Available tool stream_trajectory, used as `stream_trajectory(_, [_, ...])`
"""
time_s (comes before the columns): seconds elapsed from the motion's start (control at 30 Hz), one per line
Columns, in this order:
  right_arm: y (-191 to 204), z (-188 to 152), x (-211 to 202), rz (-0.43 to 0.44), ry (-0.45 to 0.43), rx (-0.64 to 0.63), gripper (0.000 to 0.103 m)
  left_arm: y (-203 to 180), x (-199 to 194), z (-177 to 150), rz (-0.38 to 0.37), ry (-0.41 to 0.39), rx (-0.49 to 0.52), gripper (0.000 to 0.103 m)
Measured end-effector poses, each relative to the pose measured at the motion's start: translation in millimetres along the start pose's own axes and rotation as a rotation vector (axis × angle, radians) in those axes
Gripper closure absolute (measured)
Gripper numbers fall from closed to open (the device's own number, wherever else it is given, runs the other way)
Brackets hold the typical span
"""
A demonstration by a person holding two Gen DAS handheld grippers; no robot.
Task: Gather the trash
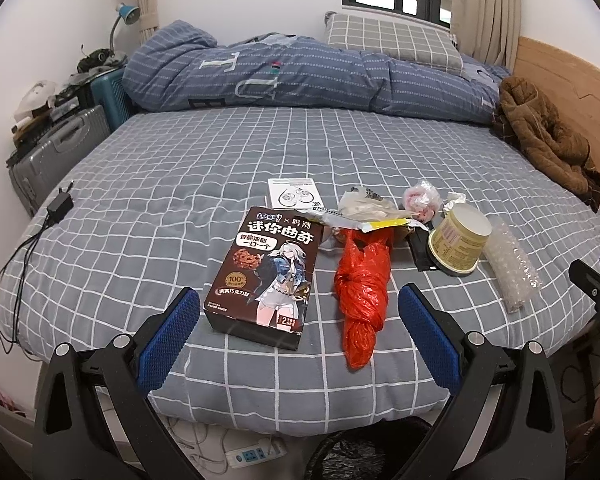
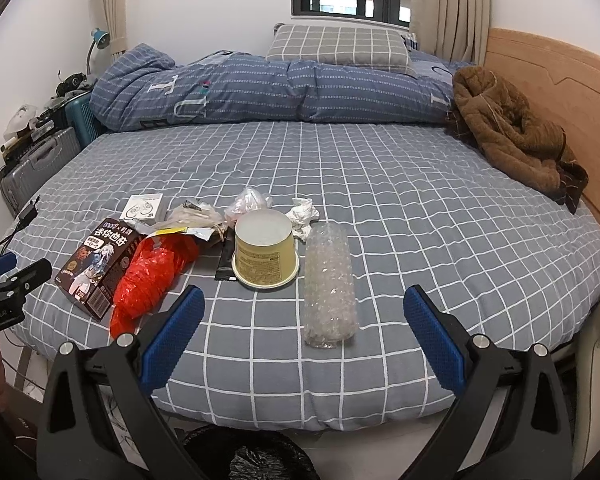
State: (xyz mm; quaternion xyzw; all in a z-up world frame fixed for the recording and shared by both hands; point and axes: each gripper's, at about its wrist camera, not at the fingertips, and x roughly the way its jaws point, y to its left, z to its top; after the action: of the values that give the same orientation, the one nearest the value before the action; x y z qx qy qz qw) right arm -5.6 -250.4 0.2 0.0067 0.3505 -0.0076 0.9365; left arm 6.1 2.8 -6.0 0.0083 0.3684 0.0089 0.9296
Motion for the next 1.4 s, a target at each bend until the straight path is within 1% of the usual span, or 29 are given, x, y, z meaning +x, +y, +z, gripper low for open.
stream_trajectory(0.47, [3.0,-0.6,0.4,0.015,-0.009,-0.005,0.007,-3.1,-0.9,-0.8,-0.002,-0.006,0.010,0.006])
stream_trajectory(0.87, [2.1,-0.2,-0.9,0.010,-0.013,-0.011,0.007,-5.3,-0.7,0.9,-0.022,-0.005,0.006,0.006])
stream_trajectory(1.13, [-6.3,-0.9,-4.2,0.003,-0.017,0.005,0.007,-10.5,-1.9,2.0,-0.034,-0.011,0.008,0.006])
stream_trajectory(1.2, [-6.9,-1.0,-4.6,-0.004,-0.019,0.003,0.012,-10.8,-2.4,2.1,-0.043,-0.014,0.003,0.006])
stream_trajectory(1.4, [-6.9,-1.1,-4.2,0.001,-0.016,0.000,0.012,-10.9,-2.8,1.9,-0.040,-0.021,0.001,0.006])
